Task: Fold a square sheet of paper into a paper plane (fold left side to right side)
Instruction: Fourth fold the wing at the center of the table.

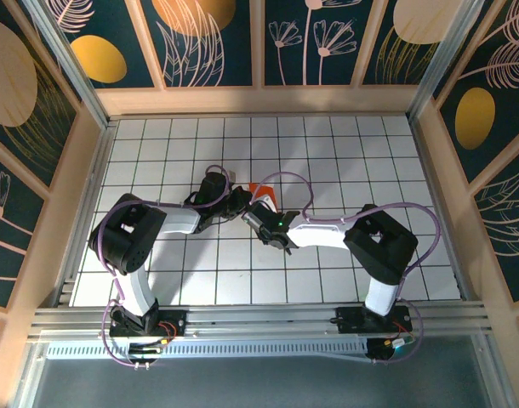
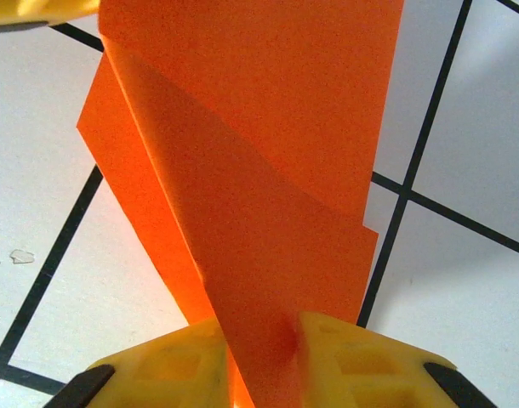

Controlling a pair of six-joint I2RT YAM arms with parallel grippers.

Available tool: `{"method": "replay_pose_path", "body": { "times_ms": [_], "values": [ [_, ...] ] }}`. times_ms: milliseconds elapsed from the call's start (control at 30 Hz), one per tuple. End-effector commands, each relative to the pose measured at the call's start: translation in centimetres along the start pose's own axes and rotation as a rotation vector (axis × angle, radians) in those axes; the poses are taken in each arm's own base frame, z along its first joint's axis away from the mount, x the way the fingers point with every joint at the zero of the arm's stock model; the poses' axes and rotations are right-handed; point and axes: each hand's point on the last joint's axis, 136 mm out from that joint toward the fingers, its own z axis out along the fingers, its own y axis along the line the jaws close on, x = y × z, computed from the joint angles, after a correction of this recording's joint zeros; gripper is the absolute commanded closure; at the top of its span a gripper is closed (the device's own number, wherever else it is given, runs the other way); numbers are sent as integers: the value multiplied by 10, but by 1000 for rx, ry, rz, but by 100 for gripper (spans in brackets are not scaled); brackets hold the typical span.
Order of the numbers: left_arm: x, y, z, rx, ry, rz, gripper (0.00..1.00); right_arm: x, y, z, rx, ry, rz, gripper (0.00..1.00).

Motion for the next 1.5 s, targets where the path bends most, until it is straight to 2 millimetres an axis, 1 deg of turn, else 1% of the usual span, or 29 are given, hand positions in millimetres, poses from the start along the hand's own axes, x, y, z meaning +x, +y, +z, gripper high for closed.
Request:
{"method": "replay_pose_path", "body": {
  "times_ms": [0, 300, 433, 567, 633, 700, 733, 767, 800, 833, 933, 1033, 1100, 1233, 1333, 1467],
  "values": [
    [-3, -12, -2, 18, -8, 13, 95, -13, 3, -4, 19, -37, 16, 74],
    [-3, -11, -1, 19, -7, 11, 95, -15, 3, -5, 21, -43, 13, 74],
    [-3, -11, -1, 19, -7, 12, 94, -12, 3, -4, 24, -38, 9, 79],
    [-5, -14, -6, 25, -23, 14, 87, -4, 2, 0, 28, -21, 6, 88],
    [-7, -16, -11, 23, -43, 16, 82, -1, 2, 0, 28, -18, 7, 92],
    [-11, -15, -18, 15, -65, 17, 75, 3, 1, 2, 32, -10, 4, 95],
    [-13, -14, -21, 11, -72, 16, 72, 4, 1, 3, 32, -7, 4, 96],
    [-14, -8, -23, 1, -75, 8, 70, 6, 0, 4, 34, -4, 4, 97],
    [-19, -12, -32, 12, -94, 11, 67, 7, 0, 5, 34, -3, 2, 98],
    [-23, -10, -36, 8, -106, 10, 65, 8, 0, 5, 35, -1, 1, 99],
    [-32, -2, -54, -16, -139, 6, 62, 10, -1, 6, 34, 5, -3, 100],
    [-42, 8, -75, -30, -180, -3, 60, 7, 1, 4, 6, 6, 4, 100],
    [-46, 14, -88, -46, -197, -3, 59, 4, 4, 1, -36, 12, 11, 100],
    [-44, 19, -103, -83, -200, 32, 56, 6, 9, 0, -181, 65, 59, 100],
    [-37, 19, -108, -83, -181, 51, 56, 11, 13, -3, -312, 102, 109, 100],
    [-25, 19, -107, -54, -140, 61, 56, 11, 16, -8, -472, 126, 174, 100]
  ]
}}
